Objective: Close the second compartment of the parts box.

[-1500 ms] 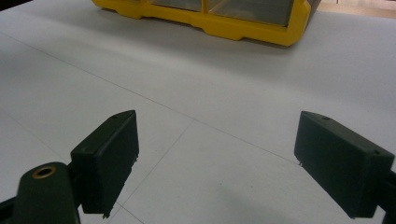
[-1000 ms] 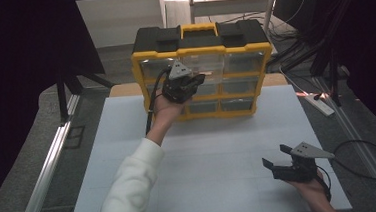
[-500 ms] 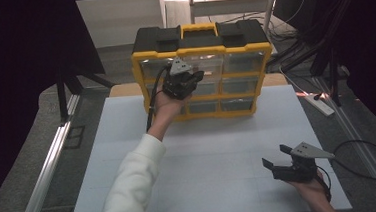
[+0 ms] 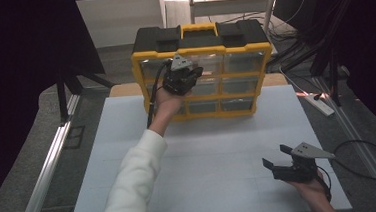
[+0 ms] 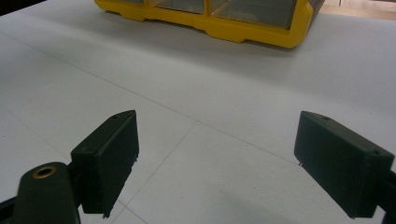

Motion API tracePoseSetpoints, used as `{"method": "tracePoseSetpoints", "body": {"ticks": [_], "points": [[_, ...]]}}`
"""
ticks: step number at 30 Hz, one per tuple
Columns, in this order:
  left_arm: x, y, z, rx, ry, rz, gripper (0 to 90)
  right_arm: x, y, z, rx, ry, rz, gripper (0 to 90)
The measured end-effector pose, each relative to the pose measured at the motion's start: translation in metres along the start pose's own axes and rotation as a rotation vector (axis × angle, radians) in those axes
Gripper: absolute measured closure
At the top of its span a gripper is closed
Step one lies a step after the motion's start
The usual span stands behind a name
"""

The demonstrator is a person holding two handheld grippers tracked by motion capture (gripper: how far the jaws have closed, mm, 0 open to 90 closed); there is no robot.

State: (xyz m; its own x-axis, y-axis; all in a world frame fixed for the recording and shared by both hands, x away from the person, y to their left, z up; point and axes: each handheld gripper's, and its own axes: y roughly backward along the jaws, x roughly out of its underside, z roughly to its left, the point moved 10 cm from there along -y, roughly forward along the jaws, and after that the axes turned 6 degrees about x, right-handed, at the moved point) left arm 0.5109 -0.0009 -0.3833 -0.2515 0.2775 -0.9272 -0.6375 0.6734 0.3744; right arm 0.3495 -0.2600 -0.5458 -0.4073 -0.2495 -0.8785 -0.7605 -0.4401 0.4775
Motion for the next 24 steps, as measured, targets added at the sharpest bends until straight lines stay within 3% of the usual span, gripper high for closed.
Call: {"method": "tracePoseSetpoints", "body": {"ticks": [17,24], "points": [[-0.0001,-0.0077,0.0084,-0.010,0.011,0.004,89.2,0.0008,0.0008,-0.0014,-0.001,-0.006,0.001,14.4],[-0.0005,0.0023,0.0017,-0.009,-0.020,-0.004,89.2,0.0018,0.0018,-0.0018,0.001,-0.002,0.003,14.4]]}}
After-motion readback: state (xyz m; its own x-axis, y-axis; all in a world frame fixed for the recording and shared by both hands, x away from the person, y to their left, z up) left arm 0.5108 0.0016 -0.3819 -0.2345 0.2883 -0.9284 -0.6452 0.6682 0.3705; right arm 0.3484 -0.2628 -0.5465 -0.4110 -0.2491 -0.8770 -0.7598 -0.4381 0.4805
